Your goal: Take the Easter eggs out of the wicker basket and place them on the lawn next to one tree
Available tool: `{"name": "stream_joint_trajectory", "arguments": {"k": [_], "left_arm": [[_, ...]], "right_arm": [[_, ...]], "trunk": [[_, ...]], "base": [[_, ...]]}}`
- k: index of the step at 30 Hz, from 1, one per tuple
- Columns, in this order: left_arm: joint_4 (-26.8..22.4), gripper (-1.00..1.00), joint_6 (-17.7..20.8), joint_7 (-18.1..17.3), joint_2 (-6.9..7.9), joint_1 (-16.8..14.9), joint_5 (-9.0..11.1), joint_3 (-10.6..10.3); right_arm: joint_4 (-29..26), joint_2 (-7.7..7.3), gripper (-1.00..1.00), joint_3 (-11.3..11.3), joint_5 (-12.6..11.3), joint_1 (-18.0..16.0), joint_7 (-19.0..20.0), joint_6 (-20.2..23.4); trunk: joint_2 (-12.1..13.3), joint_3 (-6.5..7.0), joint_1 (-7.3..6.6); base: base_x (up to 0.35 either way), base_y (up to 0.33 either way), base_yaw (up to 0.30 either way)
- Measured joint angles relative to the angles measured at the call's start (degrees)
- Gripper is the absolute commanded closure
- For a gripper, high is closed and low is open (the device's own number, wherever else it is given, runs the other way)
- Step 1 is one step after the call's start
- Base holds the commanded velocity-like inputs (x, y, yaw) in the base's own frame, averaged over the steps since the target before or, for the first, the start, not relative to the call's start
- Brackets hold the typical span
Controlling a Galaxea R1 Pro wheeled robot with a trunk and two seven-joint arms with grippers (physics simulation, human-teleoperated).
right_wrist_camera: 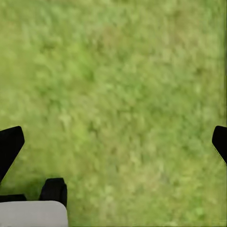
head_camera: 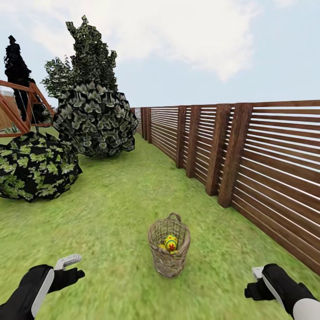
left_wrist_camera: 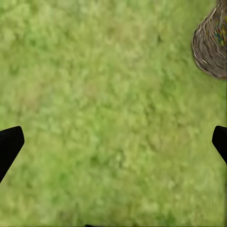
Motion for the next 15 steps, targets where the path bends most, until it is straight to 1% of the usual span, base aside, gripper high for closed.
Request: {"name": "stream_joint_trajectory", "arguments": {"k": [3,6,12,15], "left_arm": [[1.8,-1.0,-0.1,0.0,-0.09,0.0,0.0,-0.1],[2.6,-1.0,-0.1,-0.1,-0.08,0.0,0.1,0.0],[2.6,-1.0,0.0,-0.1,0.3,0.0,0.1,0.4],[2.6,-1.0,0.0,-0.1,0.68,0.0,-0.1,0.6]], "right_arm": [[0.0,-0.05,-1.0,-0.1,0.0,0.0,0.0,0.0],[0.0,0.26,-1.0,0.0,0.0,0.0,0.0,-0.1],[-0.1,0.54,-1.0,0.0,-0.3,0.0,0.0,-0.6],[0.1,0.71,-1.0,0.1,-0.2,0.0,0.0,-1.0]], "trunk": [[0.0,0.0,0.0],[0.0,0.0,0.0],[0.0,0.0,0.01],[0.0,0.0,0.0]], "base": [[0.337,0.0,0.0],[0.335,0.045,0.0],[0.284,0.192,0.003],[0.294,0.186,0.113]]}}
